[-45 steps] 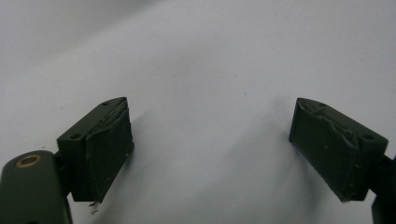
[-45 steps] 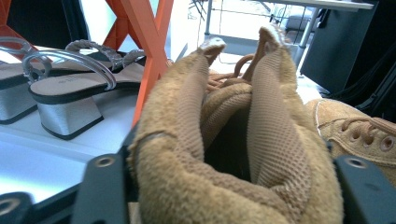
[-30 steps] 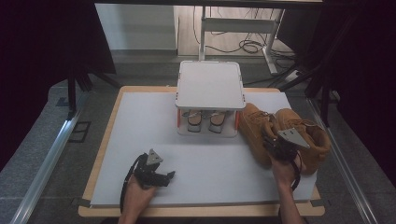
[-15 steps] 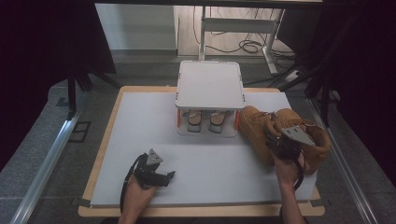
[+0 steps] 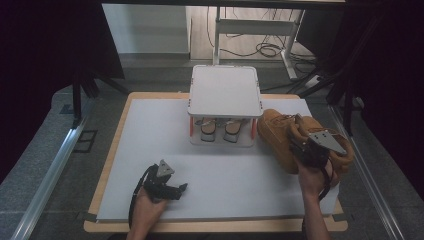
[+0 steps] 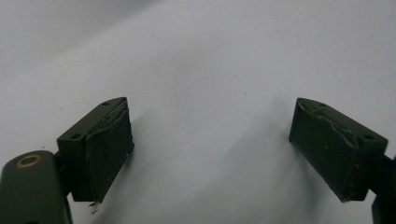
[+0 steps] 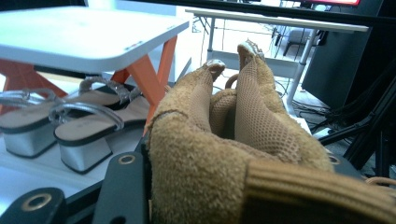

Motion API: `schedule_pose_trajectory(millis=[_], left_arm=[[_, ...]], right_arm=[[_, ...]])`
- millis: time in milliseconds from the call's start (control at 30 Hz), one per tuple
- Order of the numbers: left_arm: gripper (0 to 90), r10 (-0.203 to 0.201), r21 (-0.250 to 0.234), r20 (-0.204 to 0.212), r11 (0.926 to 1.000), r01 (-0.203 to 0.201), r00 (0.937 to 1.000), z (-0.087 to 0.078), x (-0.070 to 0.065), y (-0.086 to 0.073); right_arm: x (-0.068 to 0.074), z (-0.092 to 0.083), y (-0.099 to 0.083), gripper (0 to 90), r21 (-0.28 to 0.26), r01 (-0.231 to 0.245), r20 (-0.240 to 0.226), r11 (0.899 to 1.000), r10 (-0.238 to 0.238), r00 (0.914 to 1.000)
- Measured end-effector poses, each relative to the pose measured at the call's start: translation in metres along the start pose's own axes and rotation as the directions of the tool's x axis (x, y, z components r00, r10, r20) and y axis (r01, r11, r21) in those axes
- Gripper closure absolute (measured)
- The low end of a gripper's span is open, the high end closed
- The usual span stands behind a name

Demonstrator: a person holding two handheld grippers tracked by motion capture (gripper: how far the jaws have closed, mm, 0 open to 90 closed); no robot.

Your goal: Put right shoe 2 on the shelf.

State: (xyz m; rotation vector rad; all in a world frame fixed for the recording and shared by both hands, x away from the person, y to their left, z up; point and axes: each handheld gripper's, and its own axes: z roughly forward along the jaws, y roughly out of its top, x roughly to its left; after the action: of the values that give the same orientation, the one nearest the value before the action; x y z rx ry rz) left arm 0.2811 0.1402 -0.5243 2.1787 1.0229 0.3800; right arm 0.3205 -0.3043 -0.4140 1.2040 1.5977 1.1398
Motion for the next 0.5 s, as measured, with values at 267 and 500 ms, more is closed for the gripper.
schedule_pose_trajectory(millis=[267,500], left_arm=[[13.0,-0.001,0.000,0.000,1.0000,0.001,1.0000,0.000,0.000,0.000],[13.0,0.000,0.001,0.001,1.0000,0.000,1.0000,0.000,0.000,0.000]], right_arm=[[-0.006,-0.004,0.013,51.3,-0.020,-0.017,0.005,1.000,0.017,0.9998],[-0.013,-0.008,0.025,51.2,-0.051,-0.032,0.027,0.998,0.034,0.9991]])
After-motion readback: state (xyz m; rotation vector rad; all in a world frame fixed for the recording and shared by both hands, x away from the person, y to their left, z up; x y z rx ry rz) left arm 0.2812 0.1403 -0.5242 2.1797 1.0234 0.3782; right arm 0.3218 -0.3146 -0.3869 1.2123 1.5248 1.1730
